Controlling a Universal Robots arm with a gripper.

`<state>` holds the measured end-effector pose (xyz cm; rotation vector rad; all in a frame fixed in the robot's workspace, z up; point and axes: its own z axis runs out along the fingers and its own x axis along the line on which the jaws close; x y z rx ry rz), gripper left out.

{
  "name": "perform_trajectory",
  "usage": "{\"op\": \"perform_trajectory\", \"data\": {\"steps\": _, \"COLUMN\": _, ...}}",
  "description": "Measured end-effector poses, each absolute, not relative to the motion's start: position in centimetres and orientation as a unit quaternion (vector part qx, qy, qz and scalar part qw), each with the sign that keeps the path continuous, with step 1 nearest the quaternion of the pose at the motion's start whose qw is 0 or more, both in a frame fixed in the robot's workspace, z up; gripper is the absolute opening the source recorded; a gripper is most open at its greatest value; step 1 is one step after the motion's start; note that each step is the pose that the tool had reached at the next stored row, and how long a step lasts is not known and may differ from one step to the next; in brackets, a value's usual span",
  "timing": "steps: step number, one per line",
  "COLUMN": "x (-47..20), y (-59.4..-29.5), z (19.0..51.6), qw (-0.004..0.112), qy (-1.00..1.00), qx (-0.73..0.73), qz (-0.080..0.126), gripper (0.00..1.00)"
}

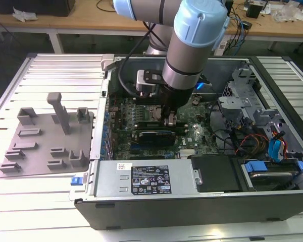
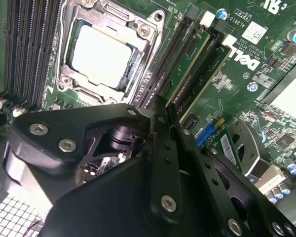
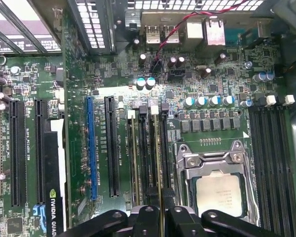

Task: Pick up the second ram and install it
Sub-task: 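Insert the second ram into the second slot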

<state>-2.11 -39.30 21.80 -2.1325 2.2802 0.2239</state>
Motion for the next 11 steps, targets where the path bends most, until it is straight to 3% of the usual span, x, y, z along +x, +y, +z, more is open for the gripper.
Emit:
{"op": "perform_trajectory", "data": {"steps": 4, "x": -2.1, "y": -39.3, "z": 21.7, "qw": 0.006, "qy": 0.728, "qx": -0.681, "qz": 0.072, "gripper": 0.11}}
{"op": "perform_trajectory", "data": {"steps": 7, "x": -2.1, "y": -39.3, "z": 21.9, "qw": 0.006, "qy": 0.729, "qx": -0.681, "qz": 0.072, "gripper": 0.19}}
{"op": "perform_trajectory", "data": {"steps": 11, "x": -2.1, "y": -39.1, "z": 25.4, "qw": 0.005, "qy": 0.729, "qx": -0.681, "qz": 0.07, "gripper": 0.19}}
